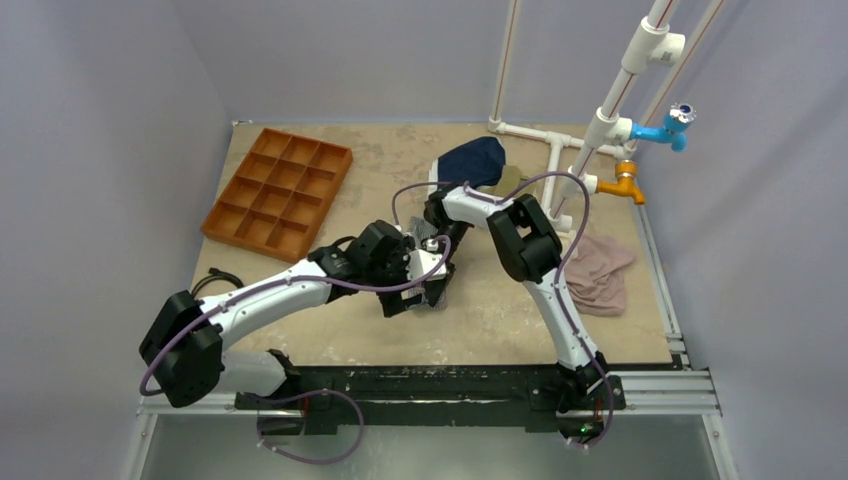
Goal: Roll the underwear
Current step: Roll the underwear to the center of the board.
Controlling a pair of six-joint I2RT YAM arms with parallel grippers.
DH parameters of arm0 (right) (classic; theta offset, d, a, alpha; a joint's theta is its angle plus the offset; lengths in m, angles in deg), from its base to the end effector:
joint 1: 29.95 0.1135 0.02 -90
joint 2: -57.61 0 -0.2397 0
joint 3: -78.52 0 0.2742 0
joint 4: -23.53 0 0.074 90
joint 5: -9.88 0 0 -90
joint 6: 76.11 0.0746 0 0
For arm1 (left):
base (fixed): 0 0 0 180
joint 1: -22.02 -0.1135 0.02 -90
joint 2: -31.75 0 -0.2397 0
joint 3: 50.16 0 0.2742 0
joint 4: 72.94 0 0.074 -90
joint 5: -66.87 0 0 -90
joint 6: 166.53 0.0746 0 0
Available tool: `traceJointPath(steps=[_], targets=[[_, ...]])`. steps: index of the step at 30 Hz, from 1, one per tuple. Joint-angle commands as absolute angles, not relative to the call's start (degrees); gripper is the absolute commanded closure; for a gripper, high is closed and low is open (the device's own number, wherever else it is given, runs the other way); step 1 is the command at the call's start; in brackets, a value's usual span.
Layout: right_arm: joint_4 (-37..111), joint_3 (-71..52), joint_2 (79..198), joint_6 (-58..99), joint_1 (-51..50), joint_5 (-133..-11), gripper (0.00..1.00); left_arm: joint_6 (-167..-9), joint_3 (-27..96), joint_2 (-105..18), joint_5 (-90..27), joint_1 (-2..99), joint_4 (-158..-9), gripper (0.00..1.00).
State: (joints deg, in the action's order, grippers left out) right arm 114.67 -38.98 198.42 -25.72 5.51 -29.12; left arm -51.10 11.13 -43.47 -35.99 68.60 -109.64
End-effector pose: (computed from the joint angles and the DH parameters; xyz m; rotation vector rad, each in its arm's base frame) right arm 0.2983 0.2836 0.0464 1.3174 -2.1385 -1.2105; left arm 0.2066 -0.2424 0.1658 1.5336 1.9409 -0.4361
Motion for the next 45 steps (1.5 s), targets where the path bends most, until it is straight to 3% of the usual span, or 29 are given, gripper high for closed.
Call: traceJointPath(steps=[1,35,39,45], targets=[[105.95,-37.24,198.18,-27.14,3.24,-41.30,0.94,-54.11,13.39,-44.51,-40.01,68.90,-108.15,0.09],[106.17,-35.25,197.84,-28.71,2.27,-37.56,0.91,-57.68,13.35,-57.45,-39.04,70.07,-95.82,0.11],[106.56,-35.47,198.27,-28.90,2.30,-37.33,0.91,-57.73,13.59,-58.63,-39.58,70.31,-95.69,0.18],[106.57,-35.72,198.44,-28.82,2.31,-37.24,0.91,-57.46,14.89,-60.36,-41.55,70.72,-97.37,0.40]])
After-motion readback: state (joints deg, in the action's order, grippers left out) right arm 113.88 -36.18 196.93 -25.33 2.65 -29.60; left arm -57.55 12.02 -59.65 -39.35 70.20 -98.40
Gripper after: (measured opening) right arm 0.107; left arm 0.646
